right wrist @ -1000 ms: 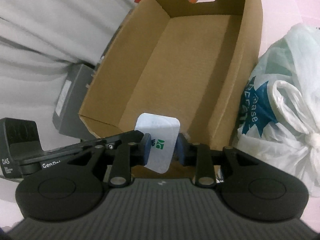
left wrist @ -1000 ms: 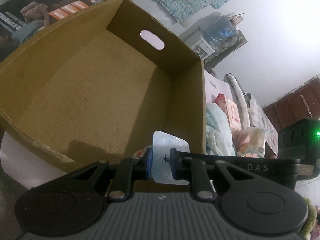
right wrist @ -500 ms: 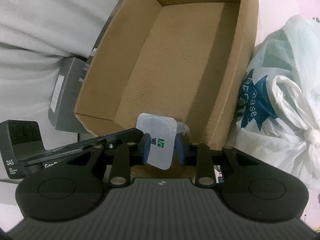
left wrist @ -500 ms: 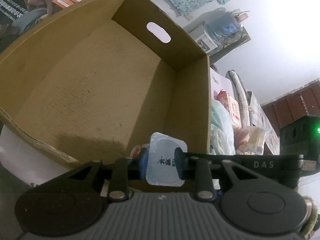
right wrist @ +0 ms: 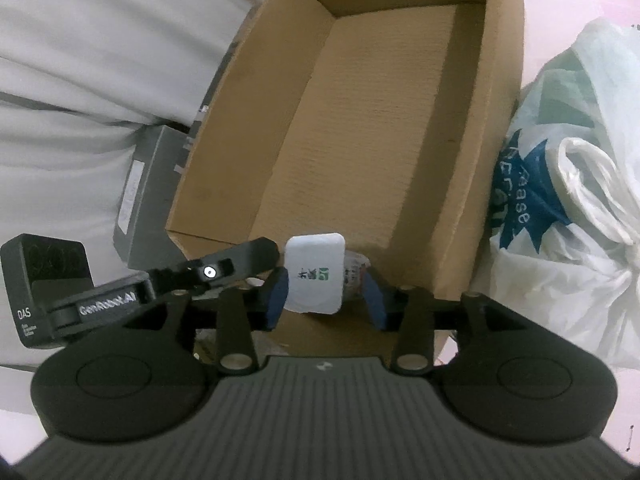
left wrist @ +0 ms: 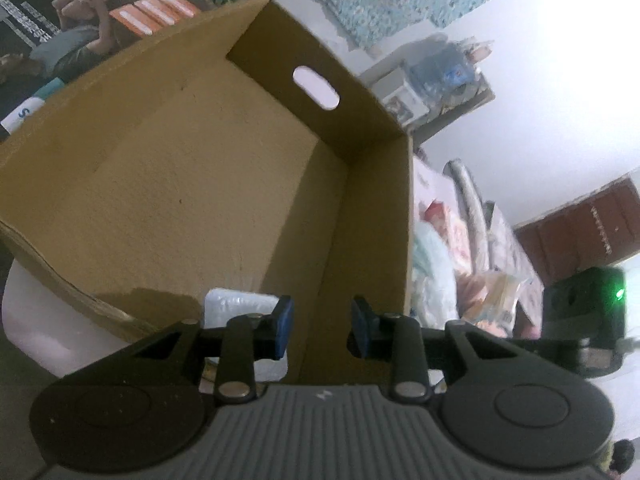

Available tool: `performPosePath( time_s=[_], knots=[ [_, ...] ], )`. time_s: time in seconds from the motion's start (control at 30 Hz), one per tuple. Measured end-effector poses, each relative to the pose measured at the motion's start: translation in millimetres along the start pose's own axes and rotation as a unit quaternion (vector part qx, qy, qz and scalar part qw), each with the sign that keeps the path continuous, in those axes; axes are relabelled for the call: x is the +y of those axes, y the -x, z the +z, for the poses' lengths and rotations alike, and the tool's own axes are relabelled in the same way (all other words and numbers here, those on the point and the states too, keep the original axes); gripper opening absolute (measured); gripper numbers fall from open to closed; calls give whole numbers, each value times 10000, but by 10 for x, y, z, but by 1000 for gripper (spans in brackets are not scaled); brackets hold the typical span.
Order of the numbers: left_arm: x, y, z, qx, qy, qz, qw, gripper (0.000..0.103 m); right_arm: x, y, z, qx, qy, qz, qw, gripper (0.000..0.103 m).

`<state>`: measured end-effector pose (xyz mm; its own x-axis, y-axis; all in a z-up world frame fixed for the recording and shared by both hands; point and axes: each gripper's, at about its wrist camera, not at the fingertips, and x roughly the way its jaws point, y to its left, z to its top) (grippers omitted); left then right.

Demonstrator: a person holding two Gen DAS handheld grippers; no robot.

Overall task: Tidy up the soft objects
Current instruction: 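Carry the white pack with the right gripper over the cardboard box, then open the right gripper to drop the white pack into the box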

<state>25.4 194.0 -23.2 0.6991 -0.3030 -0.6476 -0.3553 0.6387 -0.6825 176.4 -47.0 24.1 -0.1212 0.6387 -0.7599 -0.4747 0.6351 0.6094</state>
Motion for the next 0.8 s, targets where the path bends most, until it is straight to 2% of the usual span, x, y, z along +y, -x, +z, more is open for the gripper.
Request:
performPosePath(
  time_s=[0.17, 0.27, 0.4, 0.5, 0.6, 0.73, 0.8],
  knots=[
    [-29, 296, 73, -687, -86, 69, 9976, 49, 100, 35, 44, -227, 295, 28, 9993, 42],
    [-39, 510, 108, -1186, -190, 209, 9925, 59, 223, 4, 151, -299, 574, -5, 9979, 42],
    [34, 780, 115, -1814, -206, 539, 9817, 74, 463, -229, 365, -138, 1132, -86, 9934, 41],
    [112, 930, 124, -2146, -207, 908, 9722, 78, 617, -512, 549, 69, 1556, -102, 9877, 38],
    [245, 1044, 138, -2329, -138, 1244, 9644, 79, 749, -857, 713, 481, 1872, 27, 9811, 37],
    [445, 1107, 160, -2343, 125, 1433, 9615, 79, 812, -1333, 860, 1338, 1589, 347, 9776, 38],
    [552, 1139, 183, -2324, 239, 1489, 9609, 79, 807, -1557, 902, 1765, 1480, 332, 9725, 39]
  ],
)
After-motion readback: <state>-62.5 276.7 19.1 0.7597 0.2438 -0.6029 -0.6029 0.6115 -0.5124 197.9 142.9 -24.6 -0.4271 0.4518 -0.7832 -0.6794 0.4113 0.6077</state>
